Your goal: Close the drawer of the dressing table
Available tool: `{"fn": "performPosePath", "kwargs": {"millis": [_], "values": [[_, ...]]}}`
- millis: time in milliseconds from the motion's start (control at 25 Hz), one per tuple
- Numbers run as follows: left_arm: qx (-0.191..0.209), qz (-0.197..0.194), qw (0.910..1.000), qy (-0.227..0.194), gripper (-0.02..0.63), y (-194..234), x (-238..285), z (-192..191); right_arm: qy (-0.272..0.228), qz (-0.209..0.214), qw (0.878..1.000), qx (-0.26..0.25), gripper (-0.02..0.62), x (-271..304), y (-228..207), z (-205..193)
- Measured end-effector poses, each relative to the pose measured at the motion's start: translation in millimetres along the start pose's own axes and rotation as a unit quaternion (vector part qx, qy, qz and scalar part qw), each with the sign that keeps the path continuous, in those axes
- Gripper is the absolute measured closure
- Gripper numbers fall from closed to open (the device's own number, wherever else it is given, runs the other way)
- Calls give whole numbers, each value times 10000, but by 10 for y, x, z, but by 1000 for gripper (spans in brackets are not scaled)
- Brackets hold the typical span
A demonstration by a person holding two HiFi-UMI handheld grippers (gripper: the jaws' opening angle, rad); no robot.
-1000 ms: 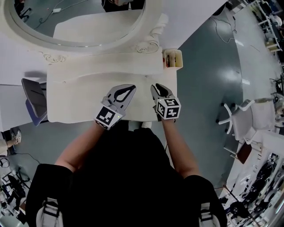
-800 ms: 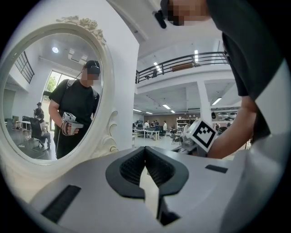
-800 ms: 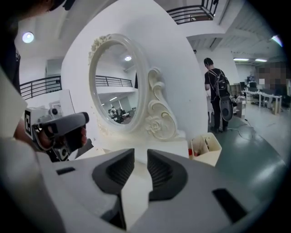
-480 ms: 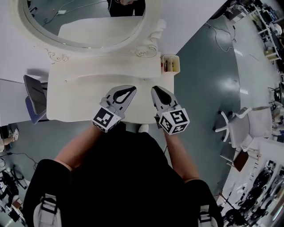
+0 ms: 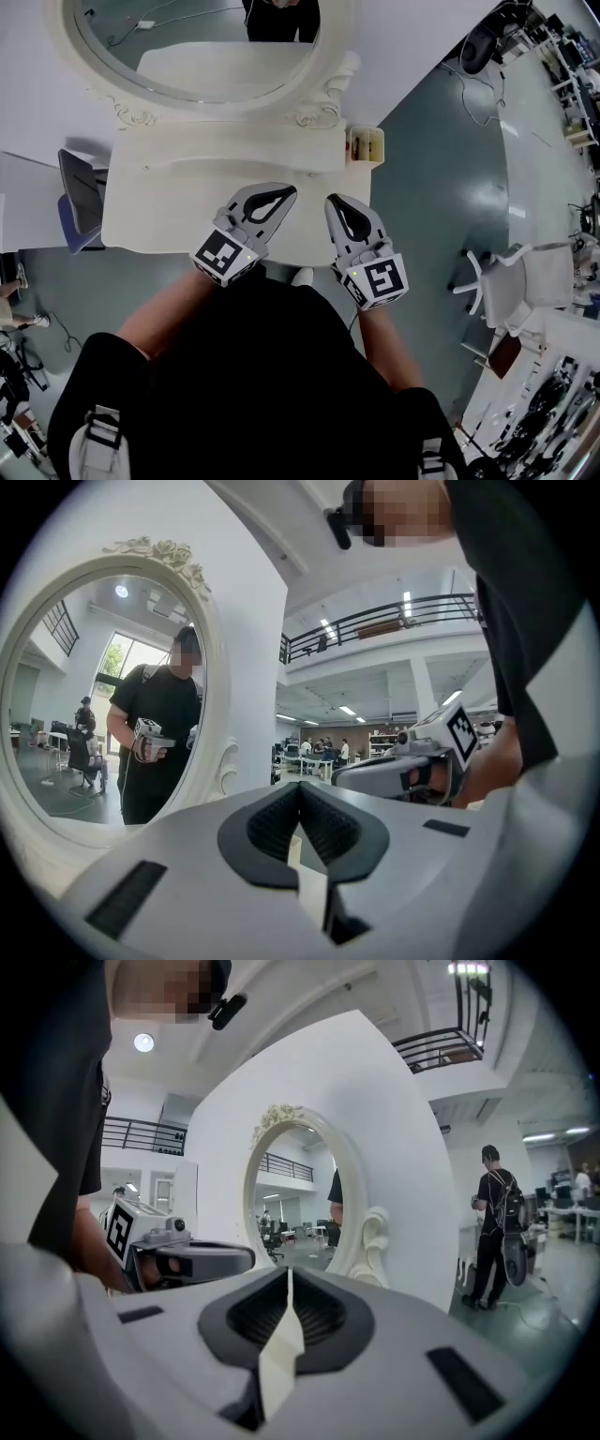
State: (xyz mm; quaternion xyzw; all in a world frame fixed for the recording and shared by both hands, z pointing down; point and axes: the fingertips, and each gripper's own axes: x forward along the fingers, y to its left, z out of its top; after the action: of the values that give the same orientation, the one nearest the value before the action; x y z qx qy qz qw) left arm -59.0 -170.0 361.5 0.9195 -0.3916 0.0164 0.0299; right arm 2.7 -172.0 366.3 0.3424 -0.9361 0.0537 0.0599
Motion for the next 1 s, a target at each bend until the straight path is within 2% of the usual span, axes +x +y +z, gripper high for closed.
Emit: {"fn": "performPosePath", "kwargs": {"millis": [360, 1000], "values": [[102, -126, 9998, -95, 611, -116, -45, 121, -223, 113, 9997, -33, 590, -66, 80, 201], [217, -122, 9996, -144, 612, -156, -87, 251, -298, 87, 9995, -19, 592, -145, 103, 258]]}}
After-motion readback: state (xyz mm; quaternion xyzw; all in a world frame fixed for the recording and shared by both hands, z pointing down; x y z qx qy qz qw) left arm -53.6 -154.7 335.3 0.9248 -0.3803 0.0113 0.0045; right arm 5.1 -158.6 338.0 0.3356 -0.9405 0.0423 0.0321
